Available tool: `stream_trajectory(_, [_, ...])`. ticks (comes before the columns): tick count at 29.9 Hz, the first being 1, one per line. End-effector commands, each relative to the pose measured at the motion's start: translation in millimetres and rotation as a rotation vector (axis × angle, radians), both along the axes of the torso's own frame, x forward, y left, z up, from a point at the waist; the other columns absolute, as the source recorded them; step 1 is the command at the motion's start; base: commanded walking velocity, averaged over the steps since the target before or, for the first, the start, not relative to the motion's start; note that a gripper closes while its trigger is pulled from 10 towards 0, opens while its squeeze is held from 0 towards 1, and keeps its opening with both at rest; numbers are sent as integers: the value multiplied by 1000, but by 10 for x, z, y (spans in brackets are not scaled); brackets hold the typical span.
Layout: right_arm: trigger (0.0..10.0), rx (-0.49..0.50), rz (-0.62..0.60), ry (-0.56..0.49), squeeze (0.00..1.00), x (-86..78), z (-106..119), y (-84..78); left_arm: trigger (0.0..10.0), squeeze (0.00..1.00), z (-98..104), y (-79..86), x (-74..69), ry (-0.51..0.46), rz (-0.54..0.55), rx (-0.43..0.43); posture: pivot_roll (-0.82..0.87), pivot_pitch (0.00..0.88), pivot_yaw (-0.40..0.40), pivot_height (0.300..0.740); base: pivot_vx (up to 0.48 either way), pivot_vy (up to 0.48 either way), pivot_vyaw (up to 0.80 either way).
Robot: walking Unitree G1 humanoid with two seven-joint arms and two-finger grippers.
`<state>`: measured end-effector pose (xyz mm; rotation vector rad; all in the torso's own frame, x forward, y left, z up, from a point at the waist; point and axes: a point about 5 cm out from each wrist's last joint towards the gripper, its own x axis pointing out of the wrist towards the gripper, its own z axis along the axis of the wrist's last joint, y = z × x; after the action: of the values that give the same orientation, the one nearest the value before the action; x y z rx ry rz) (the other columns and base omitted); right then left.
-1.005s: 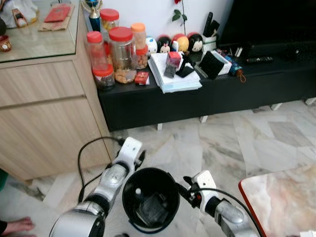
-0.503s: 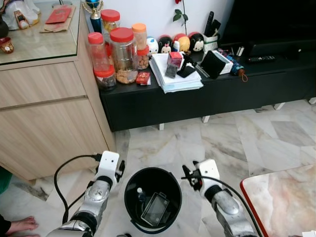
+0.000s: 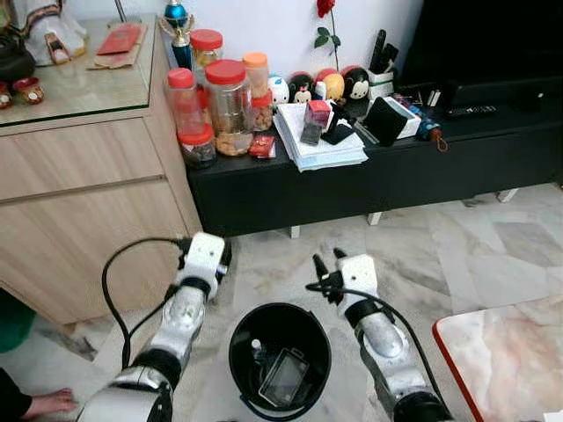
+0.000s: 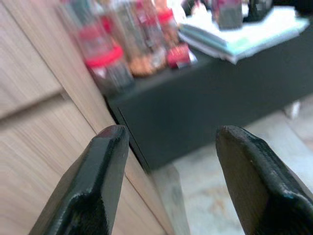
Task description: Picking trash to rubbish bin
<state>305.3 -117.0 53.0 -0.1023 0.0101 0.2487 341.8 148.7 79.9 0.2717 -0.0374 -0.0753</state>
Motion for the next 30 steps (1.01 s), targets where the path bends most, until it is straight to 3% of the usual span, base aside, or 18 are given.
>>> stream_trajectory(1, [10000,-2,-38,-16,0,25,25,-58,10000,0,39,7,11,-24,19,-22,146,0,32,740,0,0,0])
stream_trajectory(5, [10000,29,-107,-29,0,76,61,-144,10000,0,66,-63,18,-40,-1,-35,150,0,37,740,0,0,0])
stream_trajectory(30, [10000,22,-77,-41,0,89,58,-66,10000,0,-3,-167,-20,-11,-41,-35,144,0,37,740,0,0,0])
